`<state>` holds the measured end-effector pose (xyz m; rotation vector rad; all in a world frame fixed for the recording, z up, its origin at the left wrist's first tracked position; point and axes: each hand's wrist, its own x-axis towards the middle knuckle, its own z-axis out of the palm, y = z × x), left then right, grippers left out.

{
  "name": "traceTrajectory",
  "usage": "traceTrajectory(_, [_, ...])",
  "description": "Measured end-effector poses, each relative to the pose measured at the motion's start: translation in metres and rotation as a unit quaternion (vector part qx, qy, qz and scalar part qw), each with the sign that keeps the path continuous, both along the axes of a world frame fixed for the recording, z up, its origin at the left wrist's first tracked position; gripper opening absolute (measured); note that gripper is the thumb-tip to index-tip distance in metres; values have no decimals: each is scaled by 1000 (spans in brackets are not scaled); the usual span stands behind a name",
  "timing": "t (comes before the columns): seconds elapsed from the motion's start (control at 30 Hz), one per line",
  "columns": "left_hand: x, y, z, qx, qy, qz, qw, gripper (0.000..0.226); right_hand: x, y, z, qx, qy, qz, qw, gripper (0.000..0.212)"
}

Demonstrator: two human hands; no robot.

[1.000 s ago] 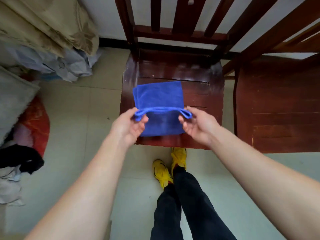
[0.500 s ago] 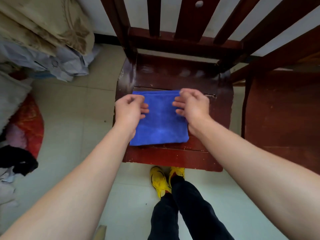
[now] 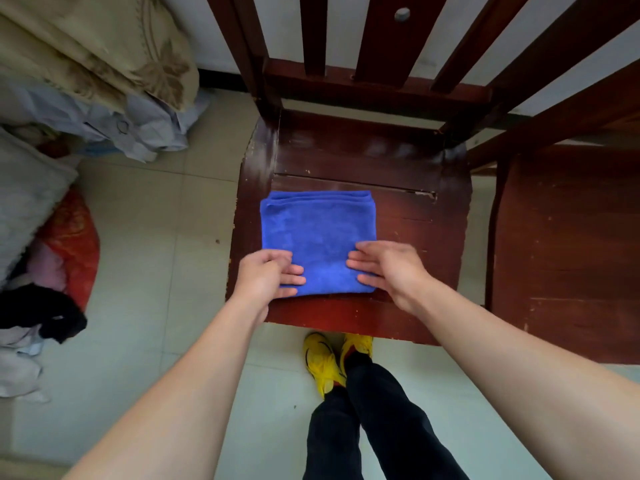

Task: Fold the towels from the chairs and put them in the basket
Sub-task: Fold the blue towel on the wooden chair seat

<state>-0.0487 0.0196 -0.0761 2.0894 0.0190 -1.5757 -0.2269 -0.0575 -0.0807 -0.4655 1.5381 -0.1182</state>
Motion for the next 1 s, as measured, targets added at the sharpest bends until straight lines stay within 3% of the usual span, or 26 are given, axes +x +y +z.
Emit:
traceTrajectory(0.1, [10, 20, -12, 24, -56, 36, 997, 10, -29, 9, -6, -15, 69, -5, 997, 18])
traceTrajectory(0.17, [15, 29, -21, 29, -162, -5, 986, 3, -39, 12, -5, -54, 96, 33, 993, 12])
traceTrajectory(0.23, [16, 33, -24, 33, -224, -32, 973, 15, -39, 19, -3, -101, 116, 72, 985, 11])
traceTrajectory(0.37, [8, 23, -20, 21, -229, -31, 973, 39, -22, 22, -2, -152, 146, 90, 973, 43])
traceTrajectory(0.47, [5, 10, -30, 22, -199, -23, 980, 41, -8, 16, -16, -127, 142, 82, 978, 46])
traceTrajectory(0.6, [6, 6, -27, 48, -120, 24, 991, 58, -2, 12, -10, -8, 79, 36, 996, 31])
traceTrajectory(0.73, [-7, 25, -3, 107, 28, 61, 992, 26, -22, 28, 2, 73, 64, 31, 995, 23])
traceTrajectory(0.8, [-9, 33, 5, 142, 112, 94, 979, 5, -32, 33, 8, 136, 40, -20, 990, 8])
traceTrajectory(0.9, [-6, 33, 6, 150, 185, 202, 950, 17, -36, 30, 15, 224, -5, -130, 966, 20])
traceTrajectory(1.0, [-10, 25, 1, 137, 204, 323, 914, 22, -32, 23, 5, 242, -17, -270, 932, 20])
